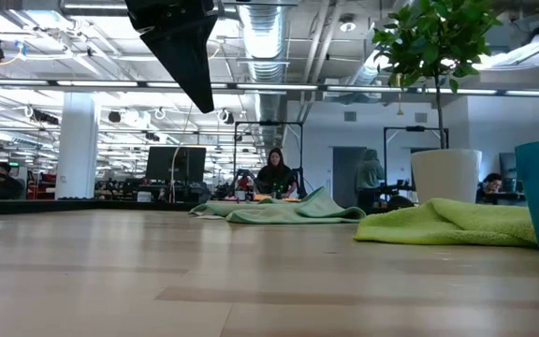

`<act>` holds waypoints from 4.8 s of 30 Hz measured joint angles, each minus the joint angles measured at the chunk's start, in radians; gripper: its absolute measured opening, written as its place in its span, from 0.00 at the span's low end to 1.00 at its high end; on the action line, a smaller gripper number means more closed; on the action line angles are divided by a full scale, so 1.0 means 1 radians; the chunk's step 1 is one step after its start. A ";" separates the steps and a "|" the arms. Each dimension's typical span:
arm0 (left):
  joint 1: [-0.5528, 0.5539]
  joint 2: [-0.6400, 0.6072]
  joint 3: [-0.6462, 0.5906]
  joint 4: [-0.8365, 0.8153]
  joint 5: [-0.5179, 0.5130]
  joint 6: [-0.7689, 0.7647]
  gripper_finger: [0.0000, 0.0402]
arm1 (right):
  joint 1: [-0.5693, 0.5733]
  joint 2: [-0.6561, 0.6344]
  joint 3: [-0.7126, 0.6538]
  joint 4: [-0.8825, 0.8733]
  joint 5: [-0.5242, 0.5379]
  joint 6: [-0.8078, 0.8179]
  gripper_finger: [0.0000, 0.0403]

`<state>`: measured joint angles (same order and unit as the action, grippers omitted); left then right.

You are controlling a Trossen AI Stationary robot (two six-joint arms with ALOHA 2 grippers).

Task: Fold microfiber towels
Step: Put the yellow towel in the bin, then fold the blue towel

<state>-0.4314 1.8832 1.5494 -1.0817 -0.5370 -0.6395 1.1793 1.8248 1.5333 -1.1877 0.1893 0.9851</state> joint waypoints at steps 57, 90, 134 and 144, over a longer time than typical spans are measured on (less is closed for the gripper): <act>0.319 0.000 -0.385 0.591 0.078 0.564 0.42 | -0.151 0.000 0.127 -0.385 0.675 -0.025 0.40; 0.433 -0.003 -0.521 0.819 0.132 0.611 0.42 | -0.361 -0.088 0.127 -0.375 0.729 -0.069 0.40; 0.178 -0.080 -0.525 0.364 0.108 0.255 0.00 | -0.704 -0.087 0.126 -0.250 0.640 -0.368 0.40; 0.093 -0.082 -0.523 0.281 0.111 0.135 0.00 | -0.845 -0.086 0.126 0.121 0.331 -0.870 0.40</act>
<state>-0.3381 1.8015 1.0264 -0.8004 -0.4264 -0.5049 0.3343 1.7390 1.6596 -1.0662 0.5202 0.1155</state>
